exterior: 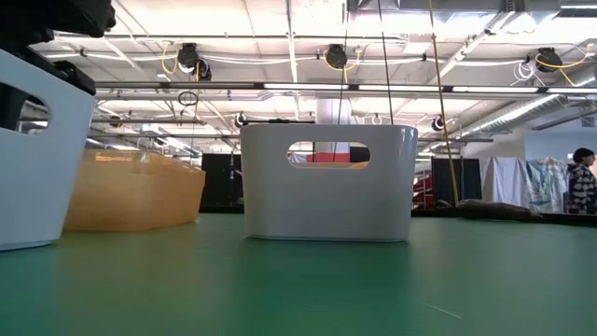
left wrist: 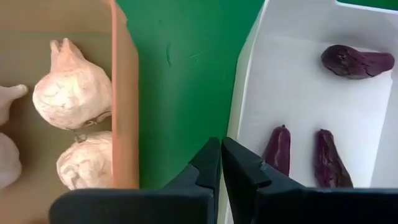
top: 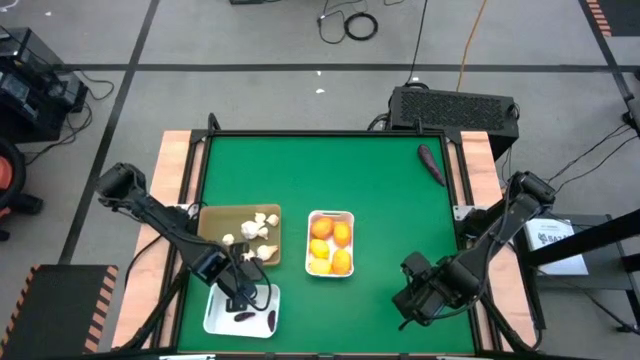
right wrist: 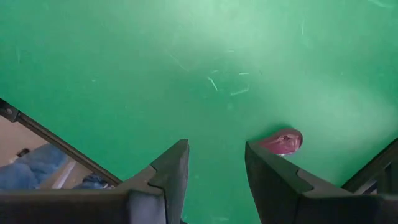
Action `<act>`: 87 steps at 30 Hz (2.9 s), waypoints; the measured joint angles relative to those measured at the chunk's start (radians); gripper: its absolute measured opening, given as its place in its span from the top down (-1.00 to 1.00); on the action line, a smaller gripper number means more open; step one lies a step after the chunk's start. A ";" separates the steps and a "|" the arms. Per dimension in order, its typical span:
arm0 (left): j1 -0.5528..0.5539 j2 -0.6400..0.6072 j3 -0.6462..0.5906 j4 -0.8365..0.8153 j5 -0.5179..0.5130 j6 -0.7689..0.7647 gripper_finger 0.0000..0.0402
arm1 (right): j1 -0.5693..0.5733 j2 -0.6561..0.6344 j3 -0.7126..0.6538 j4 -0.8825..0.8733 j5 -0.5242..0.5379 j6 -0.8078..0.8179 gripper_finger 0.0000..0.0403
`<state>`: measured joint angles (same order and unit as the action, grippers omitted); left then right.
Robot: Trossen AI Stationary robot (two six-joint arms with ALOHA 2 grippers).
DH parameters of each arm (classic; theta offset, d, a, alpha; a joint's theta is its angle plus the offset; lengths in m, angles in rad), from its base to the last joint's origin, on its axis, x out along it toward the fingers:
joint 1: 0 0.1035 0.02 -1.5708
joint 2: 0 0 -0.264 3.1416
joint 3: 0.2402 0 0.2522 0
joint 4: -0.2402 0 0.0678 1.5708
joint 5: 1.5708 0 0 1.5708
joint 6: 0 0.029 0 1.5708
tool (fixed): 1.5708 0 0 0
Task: Sort produce into baskets
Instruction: Adjust the white bin, then put the purple eggplant into the bottom white bin
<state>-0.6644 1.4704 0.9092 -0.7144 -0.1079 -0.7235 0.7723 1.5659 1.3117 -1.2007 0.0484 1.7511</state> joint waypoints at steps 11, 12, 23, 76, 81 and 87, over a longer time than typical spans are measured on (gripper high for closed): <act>-0.006 0.000 0.000 -0.090 0.066 -0.029 0.58 | -0.003 0.000 0.000 -0.004 0.006 -0.017 0.26; -0.006 0.000 0.000 -0.095 0.070 -0.027 0.54 | -0.003 0.000 0.000 -0.004 0.004 -0.017 0.26; 0.058 -0.012 0.068 -0.087 0.038 0.023 0.34 | 0.038 0.000 0.000 0.010 -0.003 0.228 0.26; 0.232 -0.205 0.155 -0.025 -0.030 0.182 0.34 | 0.092 -0.048 -0.459 0.468 -0.069 0.539 0.68; 0.282 -0.223 0.155 0.002 -0.054 0.269 0.34 | 0.039 -0.059 -0.383 0.474 0.072 0.411 0.64; 0.349 -0.232 0.155 0.122 -0.054 0.387 0.34 | -0.059 -0.059 -0.308 0.628 0.297 0.091 0.63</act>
<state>-0.3159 1.2383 1.0641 -0.5924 -0.1623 -0.3362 0.7134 1.5070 1.0033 -0.5727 0.3457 1.8416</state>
